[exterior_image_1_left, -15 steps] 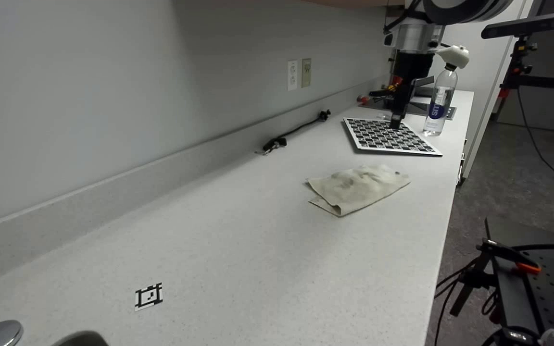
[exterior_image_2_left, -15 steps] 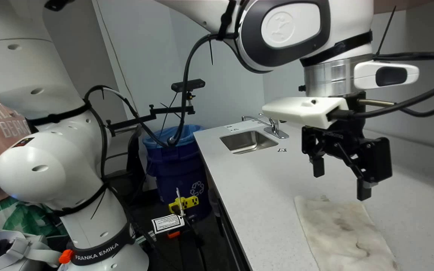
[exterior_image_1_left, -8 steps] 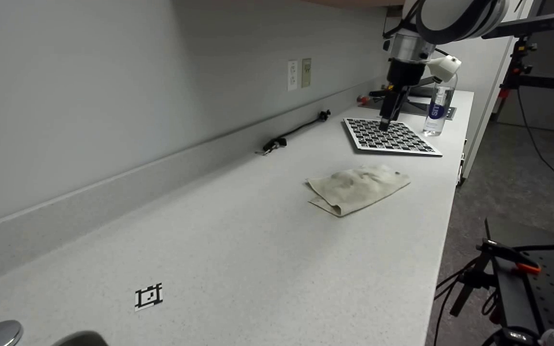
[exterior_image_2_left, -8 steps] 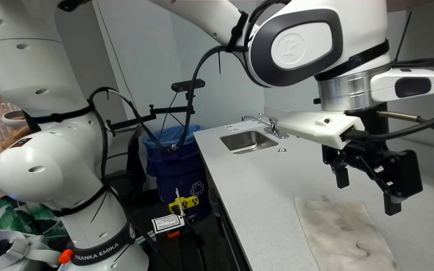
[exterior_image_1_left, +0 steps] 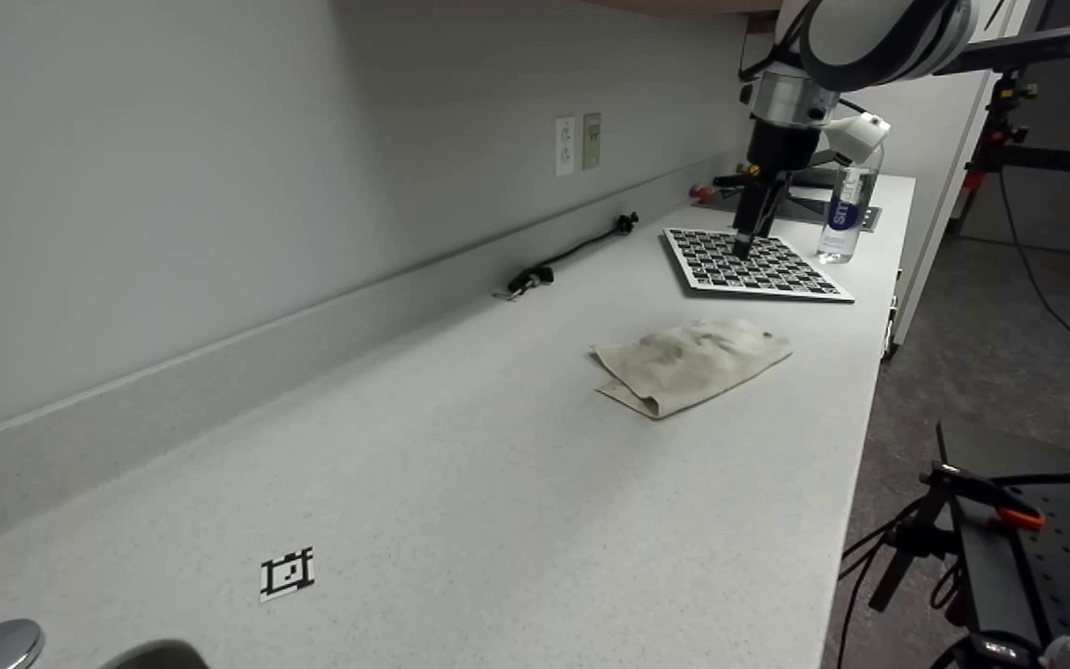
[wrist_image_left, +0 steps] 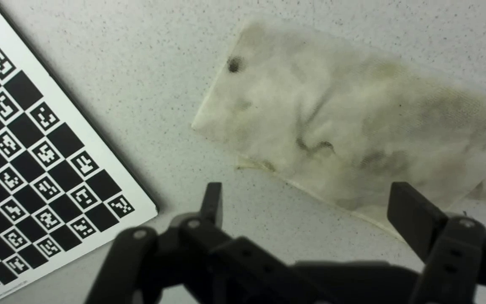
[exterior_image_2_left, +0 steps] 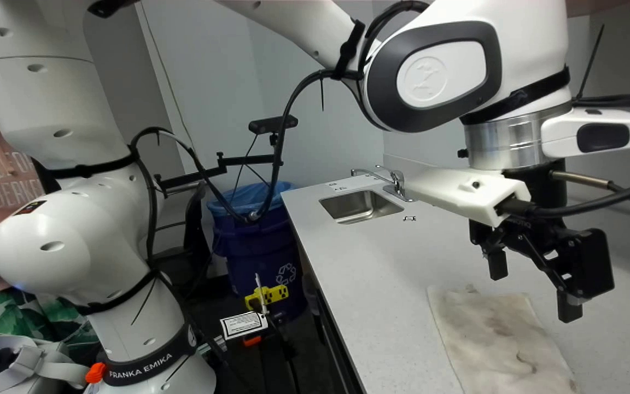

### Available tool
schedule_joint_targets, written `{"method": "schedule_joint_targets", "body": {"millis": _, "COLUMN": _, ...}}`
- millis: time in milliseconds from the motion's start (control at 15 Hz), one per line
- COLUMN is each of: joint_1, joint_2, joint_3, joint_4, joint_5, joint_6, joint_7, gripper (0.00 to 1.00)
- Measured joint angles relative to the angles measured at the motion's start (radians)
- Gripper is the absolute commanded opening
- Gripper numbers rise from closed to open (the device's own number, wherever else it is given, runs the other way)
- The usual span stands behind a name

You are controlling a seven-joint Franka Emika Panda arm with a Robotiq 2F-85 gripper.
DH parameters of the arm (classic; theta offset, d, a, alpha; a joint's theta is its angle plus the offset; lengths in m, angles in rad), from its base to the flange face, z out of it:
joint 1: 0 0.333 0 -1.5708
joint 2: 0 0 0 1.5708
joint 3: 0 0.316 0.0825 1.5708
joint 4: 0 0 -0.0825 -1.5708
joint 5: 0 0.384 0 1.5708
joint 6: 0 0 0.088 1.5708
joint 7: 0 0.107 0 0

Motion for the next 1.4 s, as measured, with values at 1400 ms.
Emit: {"method": "schedule_joint_targets", "body": {"millis": 1400, "joint_1": -0.164, "joint_2": 0.370, "joint_3": 0.070, "joint_4": 0.194, "joint_5": 0.161, "joint_6": 0.019, "joint_7": -0.016, "gripper": 1.00}}
